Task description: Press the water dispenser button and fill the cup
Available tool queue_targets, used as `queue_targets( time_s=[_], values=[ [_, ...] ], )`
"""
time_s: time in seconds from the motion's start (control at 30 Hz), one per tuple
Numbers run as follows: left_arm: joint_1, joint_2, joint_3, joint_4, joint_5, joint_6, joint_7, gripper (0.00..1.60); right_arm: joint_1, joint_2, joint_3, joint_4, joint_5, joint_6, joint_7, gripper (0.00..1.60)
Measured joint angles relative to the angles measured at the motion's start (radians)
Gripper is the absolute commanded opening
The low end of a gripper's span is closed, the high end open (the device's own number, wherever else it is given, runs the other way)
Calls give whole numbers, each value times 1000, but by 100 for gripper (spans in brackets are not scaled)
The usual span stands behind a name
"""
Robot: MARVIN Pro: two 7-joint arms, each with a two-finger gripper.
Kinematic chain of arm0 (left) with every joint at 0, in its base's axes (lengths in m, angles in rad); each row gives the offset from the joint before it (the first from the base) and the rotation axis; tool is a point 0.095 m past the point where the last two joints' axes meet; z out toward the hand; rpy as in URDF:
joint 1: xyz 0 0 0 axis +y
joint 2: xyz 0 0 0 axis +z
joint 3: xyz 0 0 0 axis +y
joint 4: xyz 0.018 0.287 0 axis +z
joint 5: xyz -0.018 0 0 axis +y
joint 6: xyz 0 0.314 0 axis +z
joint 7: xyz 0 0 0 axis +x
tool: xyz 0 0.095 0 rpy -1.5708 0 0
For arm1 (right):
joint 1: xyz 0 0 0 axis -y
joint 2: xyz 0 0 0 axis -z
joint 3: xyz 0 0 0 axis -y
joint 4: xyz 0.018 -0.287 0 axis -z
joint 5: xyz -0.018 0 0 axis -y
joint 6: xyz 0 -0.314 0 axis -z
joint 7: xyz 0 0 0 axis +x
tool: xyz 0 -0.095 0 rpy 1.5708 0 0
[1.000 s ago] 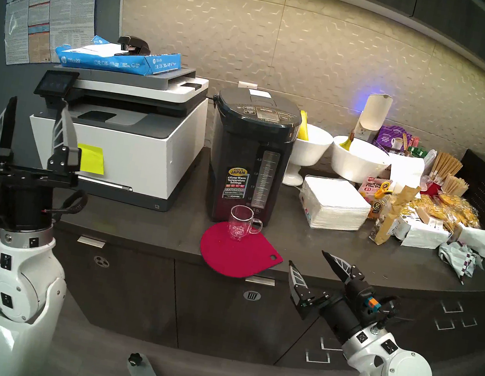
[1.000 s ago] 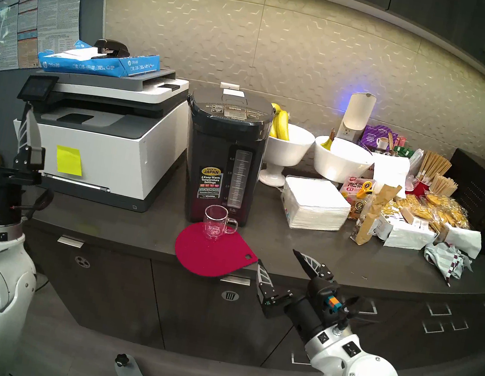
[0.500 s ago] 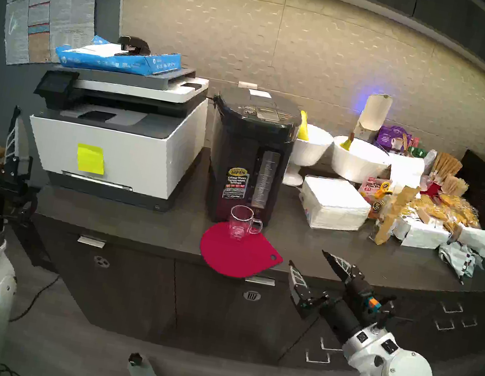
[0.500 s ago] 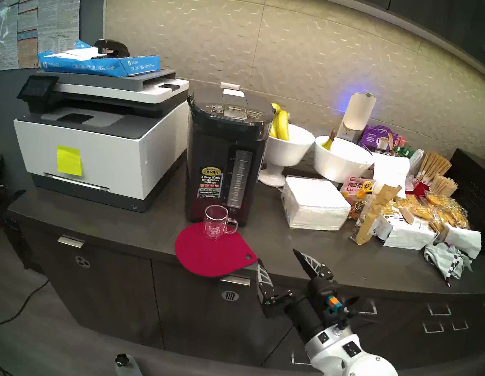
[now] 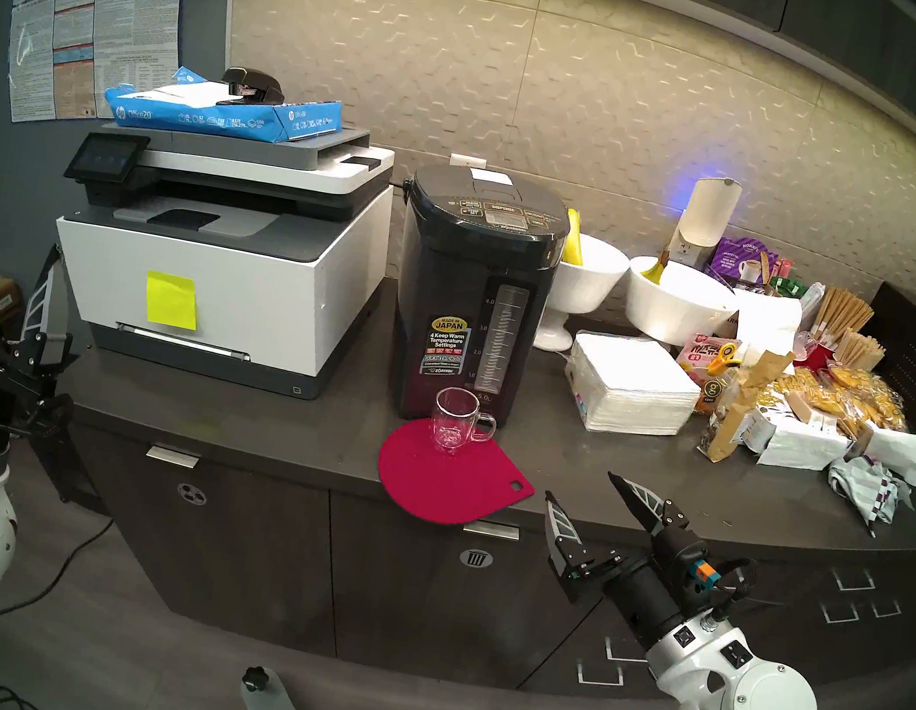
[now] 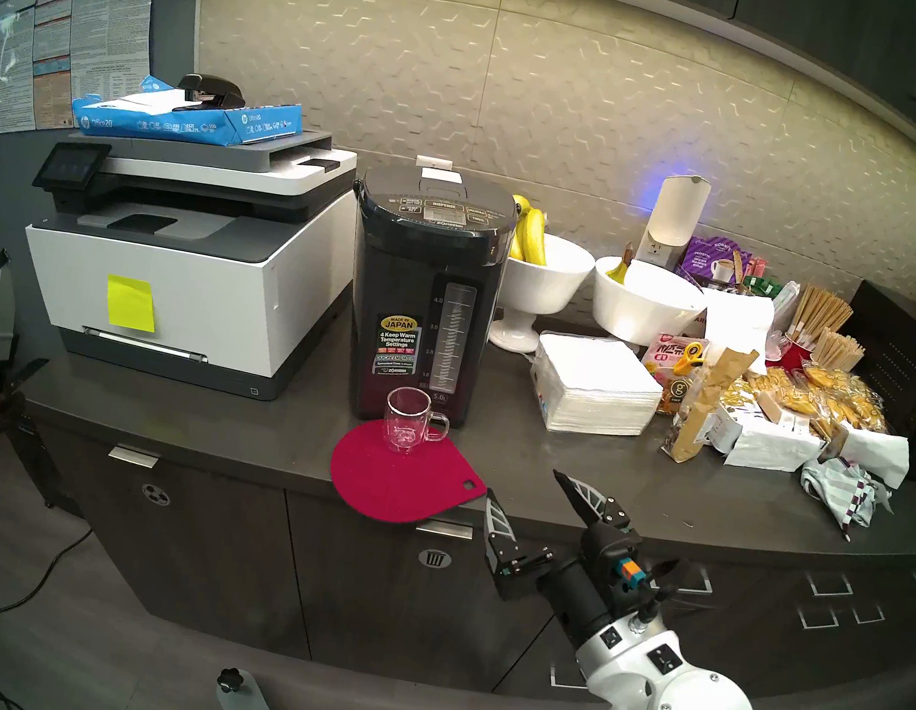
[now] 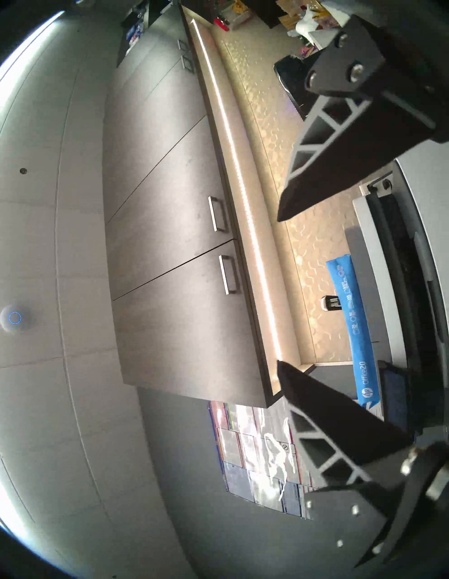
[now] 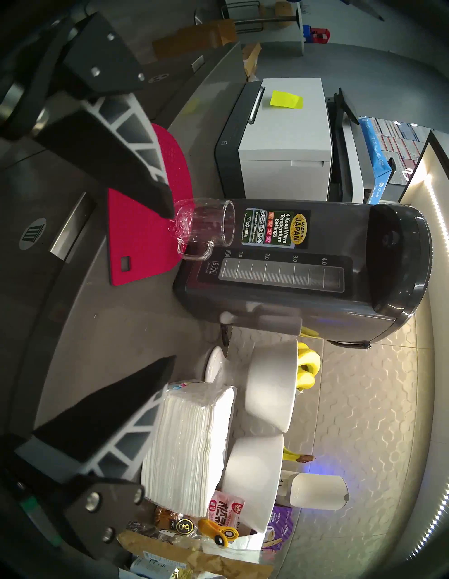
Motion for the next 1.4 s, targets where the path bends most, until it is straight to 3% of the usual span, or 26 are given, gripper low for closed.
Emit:
queue_targets(
  time_s=[0.27, 0.6, 0.9, 1.13, 1.4],
  values=[
    [-69, 52, -32, 66, -92, 0, -107, 160, 0, 0, 0, 0, 0, 0, 1, 160],
    [-127, 109, -82, 62, -194, -2, -212, 160, 0, 0, 0, 0, 0, 0, 1, 160],
    [-166, 146, -79, 59, -268, -4, -304, 160, 0, -1, 0, -1, 0, 0, 2, 160],
    [-221, 180, -7, 121, -287, -4, -348, 160, 0, -1, 0, -2, -1, 0, 2, 160],
    [-312, 218, 126, 189, -274, -4, -351, 160, 0, -1, 0, -2, -1, 0, 2, 160]
  ],
)
